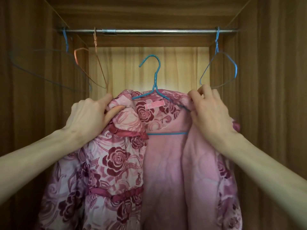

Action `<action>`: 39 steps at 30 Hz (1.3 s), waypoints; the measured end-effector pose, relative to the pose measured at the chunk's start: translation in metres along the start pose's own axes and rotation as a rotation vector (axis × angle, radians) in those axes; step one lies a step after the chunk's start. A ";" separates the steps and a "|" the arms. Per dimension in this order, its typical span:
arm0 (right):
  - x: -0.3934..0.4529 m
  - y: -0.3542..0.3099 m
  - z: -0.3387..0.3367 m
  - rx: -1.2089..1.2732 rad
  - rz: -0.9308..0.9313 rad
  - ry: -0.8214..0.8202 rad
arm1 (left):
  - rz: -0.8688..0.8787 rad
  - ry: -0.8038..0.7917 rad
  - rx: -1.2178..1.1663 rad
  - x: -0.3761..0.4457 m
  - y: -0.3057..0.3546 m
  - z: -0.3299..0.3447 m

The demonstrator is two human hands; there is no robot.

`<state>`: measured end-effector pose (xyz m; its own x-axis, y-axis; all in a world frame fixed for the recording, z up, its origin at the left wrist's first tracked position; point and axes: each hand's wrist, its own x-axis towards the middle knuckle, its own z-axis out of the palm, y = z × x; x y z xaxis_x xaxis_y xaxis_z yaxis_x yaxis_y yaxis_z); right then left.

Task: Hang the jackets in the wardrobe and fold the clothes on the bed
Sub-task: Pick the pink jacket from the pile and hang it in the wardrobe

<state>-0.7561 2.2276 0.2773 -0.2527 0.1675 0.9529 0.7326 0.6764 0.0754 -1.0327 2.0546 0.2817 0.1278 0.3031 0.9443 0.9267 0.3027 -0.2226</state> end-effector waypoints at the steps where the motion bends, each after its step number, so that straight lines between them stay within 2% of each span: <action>1: 0.002 0.001 0.002 -0.032 0.000 0.055 | 0.009 -0.001 -0.005 -0.001 0.001 0.001; 3: 0.003 -0.002 0.007 -0.084 -0.054 0.107 | -0.001 -0.002 -0.029 -0.001 0.003 0.002; 5: -0.002 -0.005 0.011 -0.028 -0.107 0.051 | -0.027 -0.003 -0.045 -0.001 0.001 0.004; 8: -0.007 -0.003 0.007 0.353 -0.145 -0.196 | -0.041 0.005 -0.066 -0.004 -0.005 0.005; 10: -0.005 0.008 0.005 0.574 -0.087 -0.228 | -0.032 0.007 -0.067 -0.008 -0.005 0.005; 12: -0.001 0.021 0.006 0.576 -0.090 -0.185 | -0.023 -0.002 -0.074 -0.011 -0.001 0.005; 16: -0.005 0.029 0.007 0.535 -0.172 -0.354 | -0.007 -0.024 -0.082 -0.011 0.001 0.005; 21: -0.017 0.021 0.005 0.494 -0.161 -0.281 | -0.045 -0.113 -0.283 -0.004 0.003 -0.006; 25: -0.017 0.017 0.000 0.576 -0.096 -0.239 | 0.053 -0.222 -0.248 0.007 0.013 -0.013; 31: -0.011 0.009 -0.018 0.610 -0.123 -0.208 | 0.127 -0.130 -0.203 0.024 0.028 -0.026; 34: -0.010 0.004 -0.025 0.616 -0.156 -0.208 | 0.225 -0.134 -0.213 0.034 0.050 -0.031; 39: -0.008 0.006 -0.029 0.624 -0.148 -0.209 | 0.226 -0.149 -0.195 0.040 0.049 -0.027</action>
<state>-0.7312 2.2098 0.2788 -0.4854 0.1344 0.8639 0.1945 0.9800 -0.0432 -0.9723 2.0568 0.3156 0.2981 0.4763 0.8272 0.9329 0.0382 -0.3582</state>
